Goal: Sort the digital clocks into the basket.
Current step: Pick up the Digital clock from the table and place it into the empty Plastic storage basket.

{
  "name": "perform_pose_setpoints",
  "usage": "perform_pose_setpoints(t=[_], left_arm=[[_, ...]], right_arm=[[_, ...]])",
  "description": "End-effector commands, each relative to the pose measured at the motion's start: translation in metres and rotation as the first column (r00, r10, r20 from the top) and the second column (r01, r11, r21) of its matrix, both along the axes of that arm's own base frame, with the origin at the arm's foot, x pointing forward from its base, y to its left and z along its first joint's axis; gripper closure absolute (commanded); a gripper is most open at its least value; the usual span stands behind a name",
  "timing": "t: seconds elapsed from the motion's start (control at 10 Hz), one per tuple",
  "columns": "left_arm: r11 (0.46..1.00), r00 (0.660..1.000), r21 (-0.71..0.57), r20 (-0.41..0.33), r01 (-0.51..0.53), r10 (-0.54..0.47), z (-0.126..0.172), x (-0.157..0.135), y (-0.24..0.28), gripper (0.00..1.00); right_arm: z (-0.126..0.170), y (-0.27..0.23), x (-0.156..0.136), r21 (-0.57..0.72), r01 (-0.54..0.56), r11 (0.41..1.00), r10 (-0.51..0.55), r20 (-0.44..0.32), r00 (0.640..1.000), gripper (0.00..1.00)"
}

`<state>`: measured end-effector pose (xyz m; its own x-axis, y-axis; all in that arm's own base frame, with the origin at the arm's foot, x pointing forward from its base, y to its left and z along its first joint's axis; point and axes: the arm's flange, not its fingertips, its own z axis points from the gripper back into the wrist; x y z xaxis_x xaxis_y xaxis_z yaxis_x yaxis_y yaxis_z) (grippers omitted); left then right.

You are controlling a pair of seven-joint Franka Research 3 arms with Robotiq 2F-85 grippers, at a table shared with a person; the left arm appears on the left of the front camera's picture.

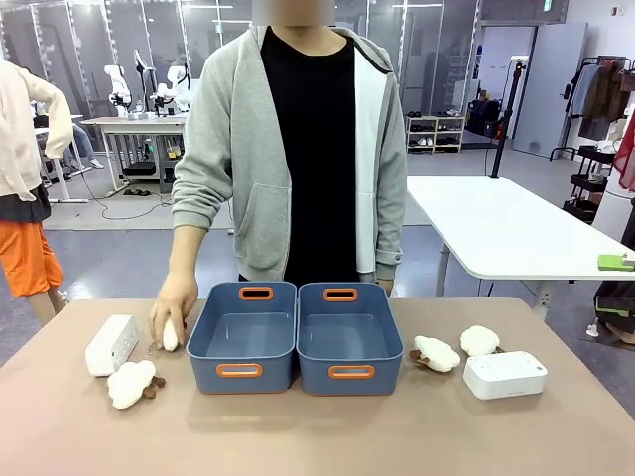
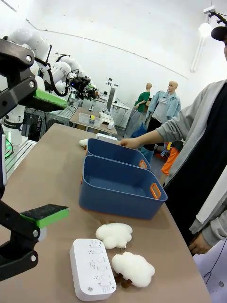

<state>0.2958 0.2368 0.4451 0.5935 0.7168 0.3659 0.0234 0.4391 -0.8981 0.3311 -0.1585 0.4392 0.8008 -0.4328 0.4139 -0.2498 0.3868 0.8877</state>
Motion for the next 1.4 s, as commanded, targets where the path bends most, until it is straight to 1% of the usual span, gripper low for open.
perform_pose_setpoints(t=[0.0,0.8,0.9,1.0,1.1,1.2,1.3], left_arm=[[1.0,1.0,-0.024,0.008,0.001,-0.001,-0.001,0.0,0.001,0.0],[1.0,1.0,-0.024,0.008,0.001,-0.001,-0.001,0.0,0.001,0.0],[1.0,1.0,-0.024,0.008,0.001,-0.001,-0.001,0.0,0.001,0.0],[1.0,1.0,-0.024,0.008,0.001,-0.001,-0.001,0.0,0.001,0.0],[1.0,1.0,-0.024,0.008,0.001,-0.001,-0.001,0.0,0.001,0.0],[1.0,1.0,-0.024,0.008,0.001,-0.001,-0.001,0.0,0.001,0.0],[1.0,1.0,-0.024,0.008,0.001,-0.001,-0.001,0.0,0.001,0.0]], right_arm=[[0.001,0.0,0.0,0.005,-0.001,1.0,0.001,0.003,1.0,0.0],[0.0,0.0,0.0,0.0,0.0,1.0,0.0,0.0,1.0,0.0],[0.01,0.004,0.013,-0.079,-0.011,0.997,0.01,-0.003,1.0,0.0],[0.026,0.013,0.028,-0.251,-0.032,0.967,0.068,0.138,0.988,0.0],[0.043,0.028,0.041,-0.549,-0.108,0.829,0.33,0.325,0.886,0.0],[0.046,0.042,0.058,-0.82,-0.01,0.572,0.474,0.321,0.82,0.0],[0.045,0.062,0.073,-0.91,-0.016,0.415,0.624,0.271,0.733,0.0]])
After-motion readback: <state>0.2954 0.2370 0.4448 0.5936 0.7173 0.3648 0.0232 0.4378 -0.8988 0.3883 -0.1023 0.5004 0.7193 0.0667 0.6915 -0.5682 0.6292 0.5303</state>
